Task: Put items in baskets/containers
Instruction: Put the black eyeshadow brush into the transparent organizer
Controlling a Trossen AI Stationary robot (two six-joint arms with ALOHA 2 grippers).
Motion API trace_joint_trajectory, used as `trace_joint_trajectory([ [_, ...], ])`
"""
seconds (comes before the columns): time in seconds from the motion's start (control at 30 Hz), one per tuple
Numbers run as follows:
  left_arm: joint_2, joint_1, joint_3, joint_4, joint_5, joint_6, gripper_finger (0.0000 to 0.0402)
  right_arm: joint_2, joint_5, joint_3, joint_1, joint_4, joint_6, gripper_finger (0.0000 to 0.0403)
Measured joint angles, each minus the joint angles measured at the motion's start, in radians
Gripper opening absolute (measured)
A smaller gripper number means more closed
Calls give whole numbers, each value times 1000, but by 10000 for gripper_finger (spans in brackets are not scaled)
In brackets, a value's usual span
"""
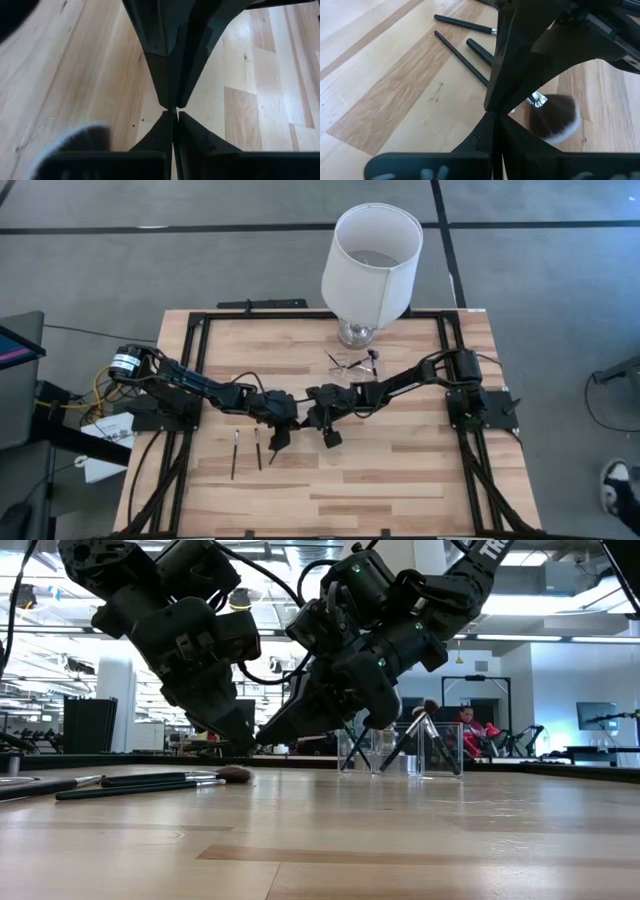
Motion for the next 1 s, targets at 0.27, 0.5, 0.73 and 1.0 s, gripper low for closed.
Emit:
trace_joint_trajectory([
  [0.27,-1,0,0,3,9,10,37,0,-3,0,0,11,-20,7],
  [0.5,-1,6,0,9,6,45,82,0,1,0,-1,34,-24,7],
  [0.73,-1,6,0,9,2,44,91,0,1,0,-1,33,-23,7],
  [1.0,0,14,0,0,-13,17,15,0,12,0,-1,27,-14,8],
])
